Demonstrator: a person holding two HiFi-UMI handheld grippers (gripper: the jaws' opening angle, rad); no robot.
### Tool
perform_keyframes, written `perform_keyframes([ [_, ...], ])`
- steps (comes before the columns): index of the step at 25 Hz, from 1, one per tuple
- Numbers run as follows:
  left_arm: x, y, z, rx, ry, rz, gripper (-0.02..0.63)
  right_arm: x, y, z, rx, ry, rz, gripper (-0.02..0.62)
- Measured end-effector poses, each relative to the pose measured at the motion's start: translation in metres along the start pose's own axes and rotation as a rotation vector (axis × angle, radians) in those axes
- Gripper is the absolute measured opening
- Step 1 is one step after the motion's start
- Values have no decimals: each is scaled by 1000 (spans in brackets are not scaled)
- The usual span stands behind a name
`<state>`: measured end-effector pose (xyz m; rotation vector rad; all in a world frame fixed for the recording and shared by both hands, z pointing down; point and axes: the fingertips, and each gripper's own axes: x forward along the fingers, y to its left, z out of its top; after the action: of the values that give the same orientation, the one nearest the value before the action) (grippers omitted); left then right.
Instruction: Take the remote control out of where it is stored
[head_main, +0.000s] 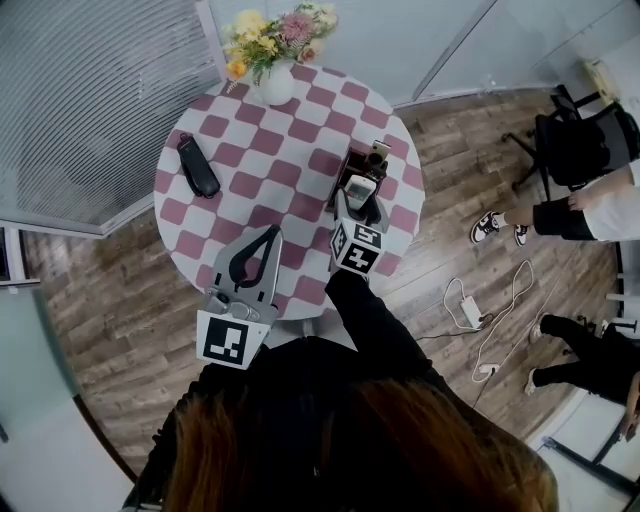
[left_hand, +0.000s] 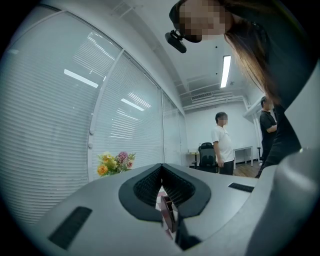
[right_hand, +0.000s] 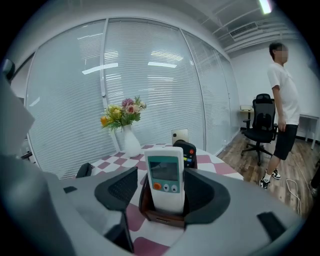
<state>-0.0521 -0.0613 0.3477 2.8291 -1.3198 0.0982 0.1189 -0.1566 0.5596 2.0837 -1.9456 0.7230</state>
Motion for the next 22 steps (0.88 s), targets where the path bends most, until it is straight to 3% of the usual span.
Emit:
perform_keyframes([
  [12,-8,6,-4,-5,15,23,9,19,-11,-3,56,14,-65,275],
  [22,-9,11,-7,-11,15,48,9,18,-11,-4,-1,8,-6,270],
])
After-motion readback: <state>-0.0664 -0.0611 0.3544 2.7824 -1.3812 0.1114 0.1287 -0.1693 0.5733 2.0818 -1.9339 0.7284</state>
